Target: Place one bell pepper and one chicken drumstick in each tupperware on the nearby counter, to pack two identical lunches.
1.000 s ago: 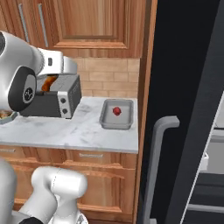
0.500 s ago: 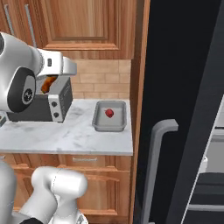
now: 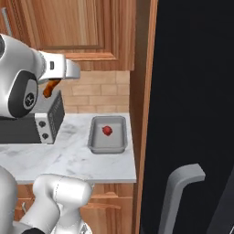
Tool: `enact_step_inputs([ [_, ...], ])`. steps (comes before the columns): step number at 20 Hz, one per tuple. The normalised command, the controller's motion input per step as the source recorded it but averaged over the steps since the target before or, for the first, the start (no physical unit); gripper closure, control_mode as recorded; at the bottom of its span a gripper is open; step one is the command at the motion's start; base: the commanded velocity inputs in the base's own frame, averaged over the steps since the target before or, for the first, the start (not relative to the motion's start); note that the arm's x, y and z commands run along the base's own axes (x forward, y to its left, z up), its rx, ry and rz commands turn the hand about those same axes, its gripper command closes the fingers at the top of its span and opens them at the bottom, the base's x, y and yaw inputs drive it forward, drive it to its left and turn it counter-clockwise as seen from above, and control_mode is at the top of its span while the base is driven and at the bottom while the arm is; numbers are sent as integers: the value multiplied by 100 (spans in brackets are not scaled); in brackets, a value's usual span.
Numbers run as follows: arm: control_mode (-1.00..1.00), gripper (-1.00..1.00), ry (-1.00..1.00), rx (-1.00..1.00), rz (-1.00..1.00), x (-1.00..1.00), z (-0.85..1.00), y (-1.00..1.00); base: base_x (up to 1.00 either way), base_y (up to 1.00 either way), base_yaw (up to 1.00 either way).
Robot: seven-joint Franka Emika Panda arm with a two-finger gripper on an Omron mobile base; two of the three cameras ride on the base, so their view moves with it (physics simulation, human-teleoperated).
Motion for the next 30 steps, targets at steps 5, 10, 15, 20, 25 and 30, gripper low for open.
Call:
enact_step_inputs([
  [5,100,100,0,0,0,0,0,0,17,0,-13],
  [10,-100,100,2,-1,-5,-8,-40,0,-4,0,-4],
  [15,-100,100,9,0,-1,-1,-91,0,0,0,0],
  [20,-100,100,11,0,0,0,-100,1,0,0,0],
  [25,-100,100,16,2,0,0,-97,0,0,0,0],
  [30,-100,100,20,0,0,19,-68,7,0,0,0],
])
